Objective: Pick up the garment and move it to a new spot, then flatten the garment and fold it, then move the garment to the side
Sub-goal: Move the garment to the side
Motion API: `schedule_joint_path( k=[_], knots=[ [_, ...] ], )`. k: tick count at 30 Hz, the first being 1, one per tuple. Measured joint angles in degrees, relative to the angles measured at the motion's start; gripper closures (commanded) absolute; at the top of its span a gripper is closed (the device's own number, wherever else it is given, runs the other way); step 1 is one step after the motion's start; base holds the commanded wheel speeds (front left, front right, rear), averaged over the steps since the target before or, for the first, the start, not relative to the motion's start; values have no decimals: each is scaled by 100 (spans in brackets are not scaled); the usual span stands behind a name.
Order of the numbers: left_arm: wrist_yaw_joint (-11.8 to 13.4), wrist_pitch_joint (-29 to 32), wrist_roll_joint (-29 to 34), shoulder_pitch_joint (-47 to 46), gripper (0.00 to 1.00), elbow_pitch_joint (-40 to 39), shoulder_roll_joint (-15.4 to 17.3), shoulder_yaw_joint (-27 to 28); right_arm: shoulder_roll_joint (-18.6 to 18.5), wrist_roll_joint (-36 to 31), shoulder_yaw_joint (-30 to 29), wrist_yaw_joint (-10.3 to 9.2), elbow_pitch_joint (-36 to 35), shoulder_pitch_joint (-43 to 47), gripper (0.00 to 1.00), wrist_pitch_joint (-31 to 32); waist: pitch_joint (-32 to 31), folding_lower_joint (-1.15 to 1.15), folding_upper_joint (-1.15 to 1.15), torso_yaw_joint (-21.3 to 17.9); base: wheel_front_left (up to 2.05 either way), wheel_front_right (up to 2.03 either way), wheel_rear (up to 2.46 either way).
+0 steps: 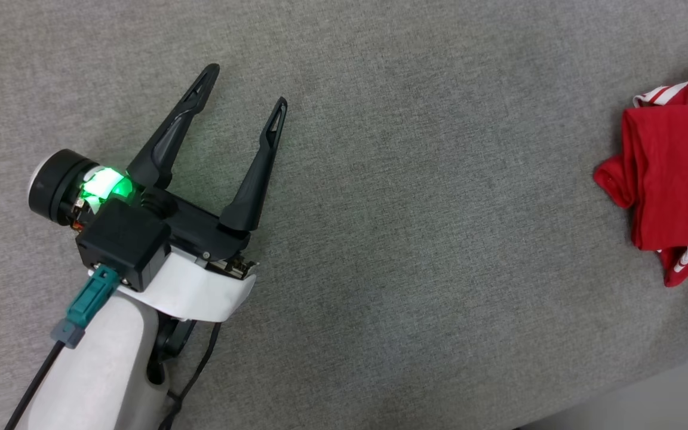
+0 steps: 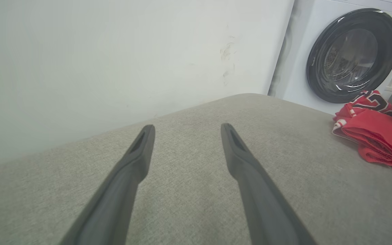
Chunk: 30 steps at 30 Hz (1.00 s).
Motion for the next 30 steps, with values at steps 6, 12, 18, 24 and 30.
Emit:
schedule_joint_path(
  k=[6,12,18,24,30],
  knots=[
    [44,-70,-24,56,0,167,-3,-2,141,-365,-197,1,-3,2,0,-459,-212,-1,0,34,0,0,0],
    [163,-159,-125,347,0,358,-89,5,220,-725,-299,0,-280,188,0,-1192,-625,-1,0,102,0,0,0],
    [355,-250,-277,792,0,605,-189,107,346,-754,-68,0,-398,748,0,-1893,-1170,-1,0,216,0,0,0],
    [530,-320,-428,1252,0,784,-354,178,565,-548,463,0,-561,1428,0,-2342,-1762,-1,0,408,0,0,0],
    [649,-368,-575,1615,0,984,-499,303,704,-408,1077,1,-960,2064,0,-2506,-2255,-2,0,740,0,0,0]
  ],
)
